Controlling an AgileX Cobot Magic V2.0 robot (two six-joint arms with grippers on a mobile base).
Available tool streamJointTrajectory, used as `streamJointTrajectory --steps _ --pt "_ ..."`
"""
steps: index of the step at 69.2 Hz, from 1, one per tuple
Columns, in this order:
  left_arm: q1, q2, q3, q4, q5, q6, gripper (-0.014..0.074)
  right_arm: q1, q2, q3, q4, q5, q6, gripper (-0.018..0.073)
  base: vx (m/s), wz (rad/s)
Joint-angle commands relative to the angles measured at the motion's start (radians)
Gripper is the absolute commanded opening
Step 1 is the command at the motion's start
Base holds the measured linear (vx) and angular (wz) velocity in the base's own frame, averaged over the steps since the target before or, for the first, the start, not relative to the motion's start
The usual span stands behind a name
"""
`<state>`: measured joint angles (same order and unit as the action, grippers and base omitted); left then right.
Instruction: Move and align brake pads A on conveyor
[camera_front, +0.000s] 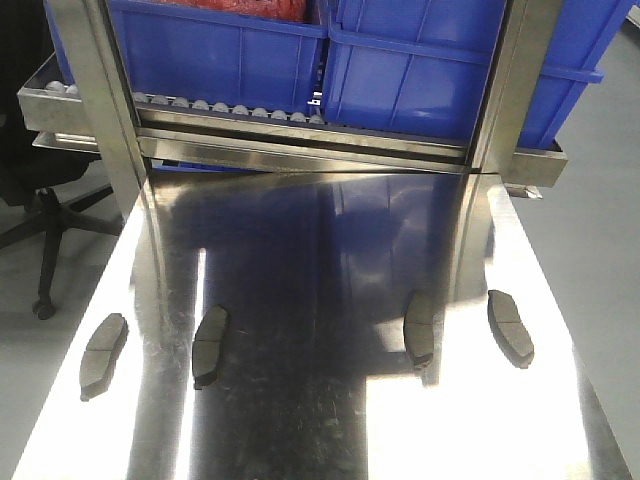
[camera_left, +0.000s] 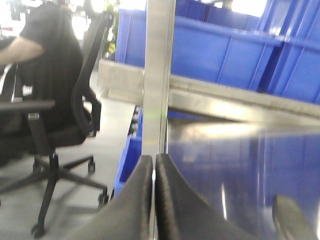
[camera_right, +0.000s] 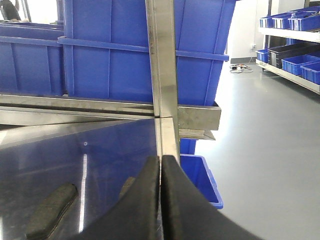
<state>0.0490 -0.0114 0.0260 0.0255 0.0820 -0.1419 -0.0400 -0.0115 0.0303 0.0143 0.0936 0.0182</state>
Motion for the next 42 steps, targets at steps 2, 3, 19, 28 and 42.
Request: streamJointTrajectory --steps 2,3,19,28,42 --pt "-0.005 -0.013 -0.048 -0.003 -0.117 -0.005 -0.0006 -0.004 -0.015 0.003 -0.003 -0.077 -0.003 -0.001 0.0 0.0" --pt "-0.005 -0.013 -0.053 -0.003 -0.117 -0.005 -0.0006 -0.004 -0.015 0.003 -0.003 -0.077 -0.003 -0.001 0.0 0.0" --pt "-0.005 0.07 -0.26 0.001 -0.05 0.004 -0.0006 -0.004 -0.015 0.003 -0.003 -0.077 -0.003 -0.001 0.0 0.0" --pt "-0.005 0.2 -0.353 -0.001 0.018 0.032 -0.0006 -0.004 -0.015 0.003 -0.003 -0.077 -0.003 -0.001 0.0 0.0" --pt "-0.005 0.338 -0.413 -0.006 0.081 0.037 -0.0006 -0.004 -0.015 0.003 -0.003 -0.077 -0.003 -0.001 0.0 0.0"
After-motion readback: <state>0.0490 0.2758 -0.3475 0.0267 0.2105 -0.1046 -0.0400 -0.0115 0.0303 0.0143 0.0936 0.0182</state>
